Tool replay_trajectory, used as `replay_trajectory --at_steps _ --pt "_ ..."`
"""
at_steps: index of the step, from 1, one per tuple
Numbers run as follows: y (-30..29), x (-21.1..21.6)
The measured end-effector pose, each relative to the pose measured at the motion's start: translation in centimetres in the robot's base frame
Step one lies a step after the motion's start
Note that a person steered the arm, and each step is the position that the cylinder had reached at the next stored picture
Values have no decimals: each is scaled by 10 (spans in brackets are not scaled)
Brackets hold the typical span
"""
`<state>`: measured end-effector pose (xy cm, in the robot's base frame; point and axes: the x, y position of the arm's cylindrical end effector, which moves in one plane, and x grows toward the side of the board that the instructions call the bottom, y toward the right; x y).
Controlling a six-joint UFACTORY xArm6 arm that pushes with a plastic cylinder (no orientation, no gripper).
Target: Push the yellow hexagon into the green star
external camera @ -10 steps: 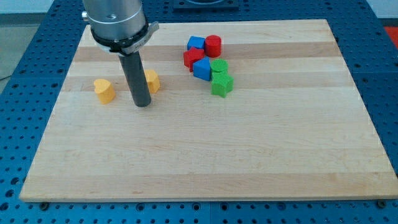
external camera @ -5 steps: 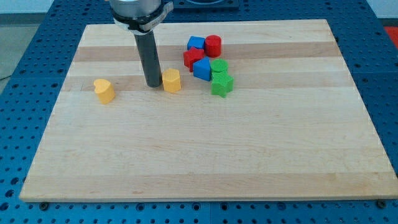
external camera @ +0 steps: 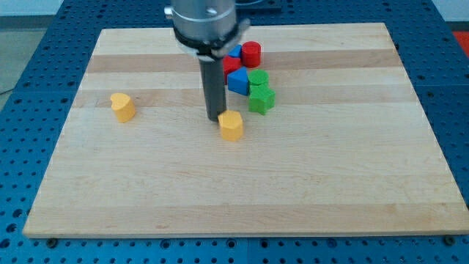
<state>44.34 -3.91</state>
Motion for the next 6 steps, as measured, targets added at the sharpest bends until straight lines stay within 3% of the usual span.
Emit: replay_trajectory --at_steps 2,3,4,6 --pt "-31 5" --pt "-24 41" --pt "12 56" --pt "77 29"
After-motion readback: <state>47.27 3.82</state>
